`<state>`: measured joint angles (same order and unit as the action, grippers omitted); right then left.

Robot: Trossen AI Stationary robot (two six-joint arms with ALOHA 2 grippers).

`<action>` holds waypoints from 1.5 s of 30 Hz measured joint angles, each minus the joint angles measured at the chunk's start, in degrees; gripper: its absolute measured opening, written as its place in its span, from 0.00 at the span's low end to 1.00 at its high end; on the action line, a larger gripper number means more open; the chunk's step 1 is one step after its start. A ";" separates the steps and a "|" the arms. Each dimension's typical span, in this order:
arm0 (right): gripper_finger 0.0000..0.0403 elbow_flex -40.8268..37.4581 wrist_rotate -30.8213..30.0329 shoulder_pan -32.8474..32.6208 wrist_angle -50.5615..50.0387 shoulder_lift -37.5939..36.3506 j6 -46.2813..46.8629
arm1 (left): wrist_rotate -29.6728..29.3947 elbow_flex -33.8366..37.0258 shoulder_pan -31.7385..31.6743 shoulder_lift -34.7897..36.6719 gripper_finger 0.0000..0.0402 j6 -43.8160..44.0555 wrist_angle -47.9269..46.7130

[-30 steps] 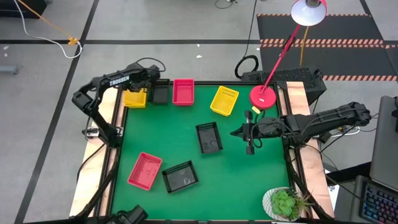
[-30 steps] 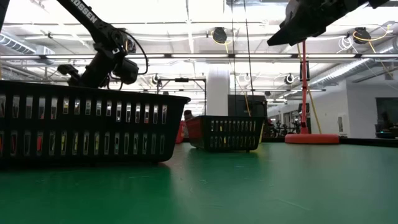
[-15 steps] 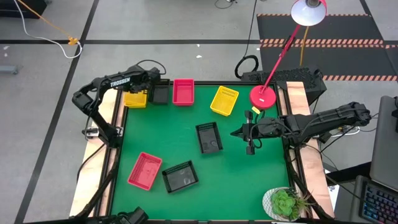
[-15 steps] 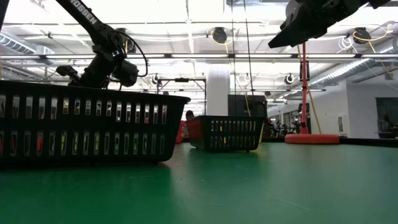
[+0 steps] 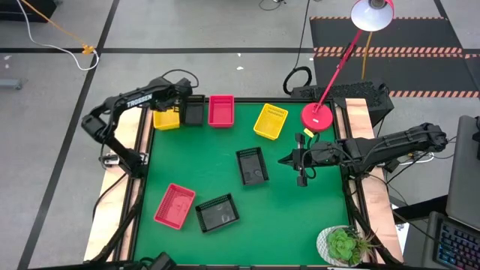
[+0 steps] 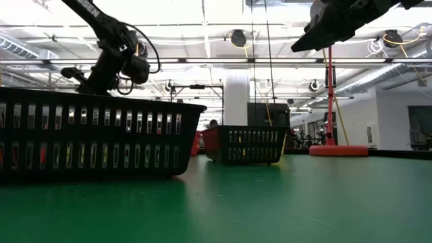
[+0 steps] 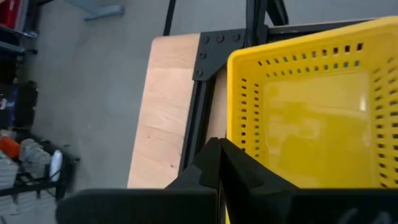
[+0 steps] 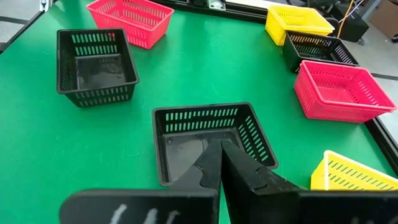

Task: Stack baskets by color
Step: Stack the bottom yellow bin on top of the top left yellow bin

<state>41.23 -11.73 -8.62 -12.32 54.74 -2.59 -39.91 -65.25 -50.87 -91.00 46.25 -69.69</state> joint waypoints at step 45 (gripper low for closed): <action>0.00 0.00 -0.02 0.00 -1.46 0.00 0.92 | 6.04 17.10 24.56 0.41 0.02 -12.36 15.82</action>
<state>41.23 -11.75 -8.62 -13.78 54.74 -1.67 -33.87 -48.16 -26.32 -90.59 33.88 -53.86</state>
